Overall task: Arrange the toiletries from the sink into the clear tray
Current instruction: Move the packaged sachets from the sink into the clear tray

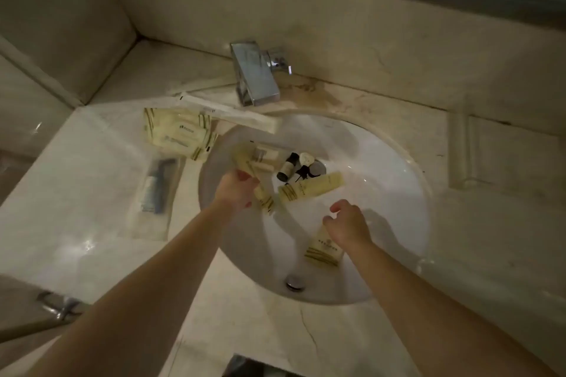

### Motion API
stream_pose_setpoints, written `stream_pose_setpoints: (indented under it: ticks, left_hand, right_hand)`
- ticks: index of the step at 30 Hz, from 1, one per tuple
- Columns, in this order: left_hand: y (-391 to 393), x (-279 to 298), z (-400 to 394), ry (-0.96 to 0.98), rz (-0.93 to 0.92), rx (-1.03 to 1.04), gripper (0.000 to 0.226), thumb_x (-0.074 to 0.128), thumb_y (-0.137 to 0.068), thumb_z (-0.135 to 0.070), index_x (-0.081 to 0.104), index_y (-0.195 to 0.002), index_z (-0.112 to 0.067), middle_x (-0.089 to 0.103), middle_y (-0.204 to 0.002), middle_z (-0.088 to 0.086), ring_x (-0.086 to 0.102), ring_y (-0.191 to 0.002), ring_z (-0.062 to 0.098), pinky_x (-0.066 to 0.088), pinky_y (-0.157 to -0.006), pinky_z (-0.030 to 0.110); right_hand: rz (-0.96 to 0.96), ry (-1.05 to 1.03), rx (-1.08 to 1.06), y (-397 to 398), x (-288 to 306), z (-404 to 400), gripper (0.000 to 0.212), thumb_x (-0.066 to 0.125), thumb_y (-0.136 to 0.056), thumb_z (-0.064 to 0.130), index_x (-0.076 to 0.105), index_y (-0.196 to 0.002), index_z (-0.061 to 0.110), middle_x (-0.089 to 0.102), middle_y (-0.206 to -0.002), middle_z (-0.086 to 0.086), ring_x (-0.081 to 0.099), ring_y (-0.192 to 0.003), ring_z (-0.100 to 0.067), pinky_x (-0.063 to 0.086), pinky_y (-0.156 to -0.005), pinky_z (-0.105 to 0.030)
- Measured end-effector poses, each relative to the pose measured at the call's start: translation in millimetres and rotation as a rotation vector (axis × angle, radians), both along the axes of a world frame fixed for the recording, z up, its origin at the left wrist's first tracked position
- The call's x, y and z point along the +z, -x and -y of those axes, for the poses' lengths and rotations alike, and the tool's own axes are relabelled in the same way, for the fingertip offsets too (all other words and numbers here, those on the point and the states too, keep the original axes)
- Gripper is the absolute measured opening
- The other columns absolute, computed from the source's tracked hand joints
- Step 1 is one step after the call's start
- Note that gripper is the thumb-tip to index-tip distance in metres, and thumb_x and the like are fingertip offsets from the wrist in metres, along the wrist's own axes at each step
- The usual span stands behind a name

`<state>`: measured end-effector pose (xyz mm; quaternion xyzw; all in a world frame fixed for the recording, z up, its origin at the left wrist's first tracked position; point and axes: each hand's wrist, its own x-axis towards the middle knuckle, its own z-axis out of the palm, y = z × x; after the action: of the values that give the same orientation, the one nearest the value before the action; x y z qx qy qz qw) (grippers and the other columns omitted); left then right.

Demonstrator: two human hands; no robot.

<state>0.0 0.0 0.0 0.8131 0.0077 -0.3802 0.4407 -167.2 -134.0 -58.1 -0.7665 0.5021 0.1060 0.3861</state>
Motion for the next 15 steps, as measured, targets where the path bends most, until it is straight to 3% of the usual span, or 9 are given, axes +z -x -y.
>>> stream_pose_setpoints:
  ticks: [3, 7, 10, 15]
  left_hand:
    - [-8, -12, 8, -0.008, 0.042, 0.02, 0.021, 0.056, -0.088, -0.012, 0.05, -0.07, -0.02, 0.055, -0.076, 0.004, 0.058, -0.08, 0.028, 0.055, -0.087, 0.049]
    - [-22, -27, 15, 0.006, 0.122, 0.053, 0.006, 0.057, -0.084, -0.02, 0.053, -0.088, -0.021, 0.061, -0.089, 0.001, 0.063, -0.093, 0.03, 0.055, -0.086, 0.05]
    - [-35, -27, 15, 0.004, 0.185, 0.1, 0.019, 0.056, -0.083, -0.023, 0.051, -0.101, -0.02, 0.061, -0.1, 0.003, 0.063, -0.095, 0.027, 0.055, -0.086, 0.047]
    - [-47, -12, 17, 0.045, 0.235, 0.154, 0.02, 0.053, -0.085, -0.013, 0.051, -0.105, -0.014, 0.06, -0.101, 0.008, 0.066, -0.084, 0.027, 0.058, -0.076, 0.044]
  right_hand:
    - [-0.08, 0.036, 0.014, -2, -10, 1, 0.038, 0.055, -0.088, 0.026, 0.049, -0.124, 0.018, 0.046, -0.126, -0.007, 0.059, -0.097, -0.028, 0.051, -0.079, -0.038]
    - [-0.13, 0.081, 0.077, -6, -22, 1, 0.041, 0.055, -0.088, 0.026, 0.046, -0.128, 0.021, 0.043, -0.13, -0.005, 0.058, -0.1, -0.027, 0.049, -0.074, -0.035]
    - [-0.242, 0.082, 0.141, -6, -28, 2, 0.05, 0.06, -0.084, 0.026, 0.043, -0.13, 0.022, 0.04, -0.13, -0.006, 0.054, -0.11, -0.028, 0.051, -0.078, -0.037]
    - [-0.36, 0.201, 0.254, -5, -38, -3, 0.047, 0.063, -0.081, 0.026, 0.043, -0.123, 0.018, 0.049, -0.121, -0.007, 0.051, -0.111, -0.026, 0.053, -0.079, -0.038]
